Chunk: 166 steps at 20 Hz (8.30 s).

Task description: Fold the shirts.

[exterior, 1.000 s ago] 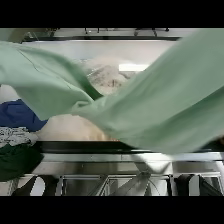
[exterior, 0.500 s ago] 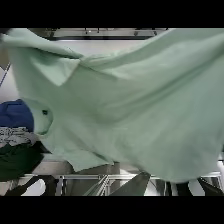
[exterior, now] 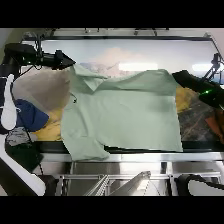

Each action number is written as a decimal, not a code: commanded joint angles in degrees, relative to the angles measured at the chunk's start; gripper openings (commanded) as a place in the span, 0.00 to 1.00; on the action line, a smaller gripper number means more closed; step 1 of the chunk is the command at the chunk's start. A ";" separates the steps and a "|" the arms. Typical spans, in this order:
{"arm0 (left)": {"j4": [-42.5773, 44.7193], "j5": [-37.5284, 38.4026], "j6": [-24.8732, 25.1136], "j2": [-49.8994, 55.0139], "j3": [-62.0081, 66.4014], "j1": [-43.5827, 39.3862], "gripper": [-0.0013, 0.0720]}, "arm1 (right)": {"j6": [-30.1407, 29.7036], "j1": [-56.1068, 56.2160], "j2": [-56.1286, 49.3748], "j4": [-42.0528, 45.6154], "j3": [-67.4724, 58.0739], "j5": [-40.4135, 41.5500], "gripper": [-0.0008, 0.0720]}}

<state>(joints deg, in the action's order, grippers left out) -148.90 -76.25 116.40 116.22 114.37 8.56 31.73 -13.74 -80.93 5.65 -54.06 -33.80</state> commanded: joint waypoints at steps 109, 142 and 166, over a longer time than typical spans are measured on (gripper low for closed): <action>-10.78 -20.11 10.97 -34.97 -71.91 3.80 0.06 | 5.79 -27.82 2.12 1.09 23.32 -57.44 0.04; 2.03 -19.45 5.66 -6.10 -11.37 0.74 0.06 | -9.01 -13.57 11.52 -10.75 19.52 -17.68 0.04; 11.28 -17.75 -3.26 -0.98 -25.75 2.51 0.06 | 12.66 -17.70 -5.88 27.63 7.13 -29.35 0.04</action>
<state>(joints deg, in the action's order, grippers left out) -138.67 -96.23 112.88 115.22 91.22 10.87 44.60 -32.08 -86.65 32.12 -46.98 -64.16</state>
